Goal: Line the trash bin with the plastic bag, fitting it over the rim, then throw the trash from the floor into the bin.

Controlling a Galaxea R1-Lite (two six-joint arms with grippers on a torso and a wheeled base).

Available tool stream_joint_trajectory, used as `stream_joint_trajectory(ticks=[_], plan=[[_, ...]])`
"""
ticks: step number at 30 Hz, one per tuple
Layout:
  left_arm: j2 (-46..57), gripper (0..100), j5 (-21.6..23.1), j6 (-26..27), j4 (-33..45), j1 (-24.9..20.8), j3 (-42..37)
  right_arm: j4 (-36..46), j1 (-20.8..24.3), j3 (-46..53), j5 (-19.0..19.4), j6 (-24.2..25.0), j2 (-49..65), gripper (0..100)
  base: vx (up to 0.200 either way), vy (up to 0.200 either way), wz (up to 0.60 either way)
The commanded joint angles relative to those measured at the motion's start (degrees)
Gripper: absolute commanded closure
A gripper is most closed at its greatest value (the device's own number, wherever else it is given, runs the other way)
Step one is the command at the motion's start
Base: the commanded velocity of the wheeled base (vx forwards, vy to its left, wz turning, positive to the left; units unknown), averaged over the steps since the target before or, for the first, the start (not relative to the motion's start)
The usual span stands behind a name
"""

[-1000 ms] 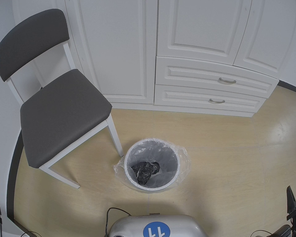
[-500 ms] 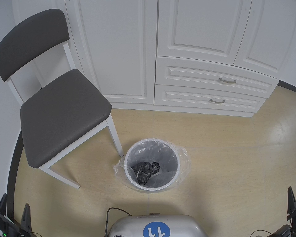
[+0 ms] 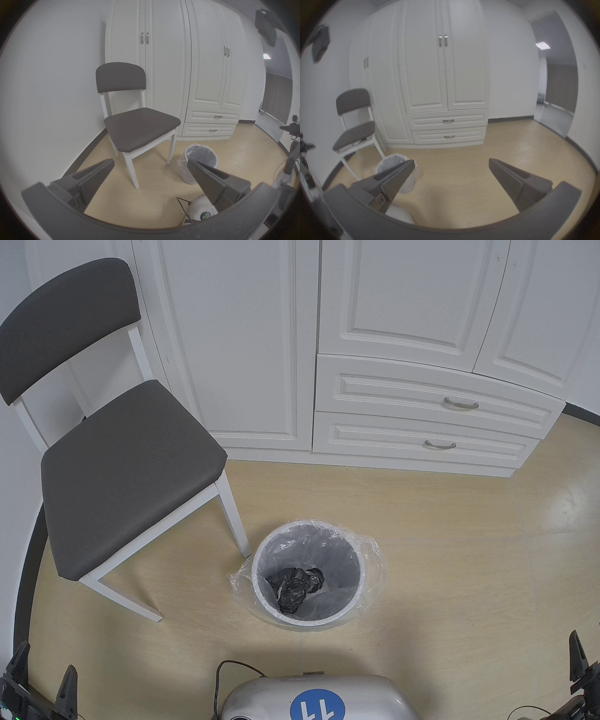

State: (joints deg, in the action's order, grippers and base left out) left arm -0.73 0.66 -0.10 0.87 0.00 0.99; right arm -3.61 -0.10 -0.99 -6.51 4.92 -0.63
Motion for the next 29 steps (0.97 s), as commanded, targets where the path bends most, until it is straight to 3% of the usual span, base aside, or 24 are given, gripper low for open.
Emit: stream_joint_trajectory(ticks=[1, 3, 5, 10, 29], plan=[[0.7, 0, 0.0, 0.1, 0.0, 0.0, -0.8, 0.8, 0.1, 1.0, 0.3, -7.5, 0.6, 0, 0.000, 0.000, 0.00], [0.7, 0, 0.0, 0.0, -0.1, 0.0, -0.9, 0.9, 0.1, 1.0, 1.0, -5.5, 0.6, 0, 0.000, 0.000, 0.00], [0.7, 0, -0.1, -0.1, -0.5, 0.0, -1.0, 1.1, 0.1, 1.0, 4.0, -3.7, 0.6, 0, 0.000, 0.000, 0.00], [0.7, 0, -0.1, 0.4, -0.7, 0.0, -1.0, 3.9, 0.1, 0.9, 6.7, -6.6, 0.6, 0, 0.000, 0.000, 0.00], [0.7, 0, 0.0, 0.3, -0.7, 0.0, -1.0, 3.8, 0.1, 1.0, 6.9, -4.9, 0.6, 0, 0.000, 0.000, 0.00]])
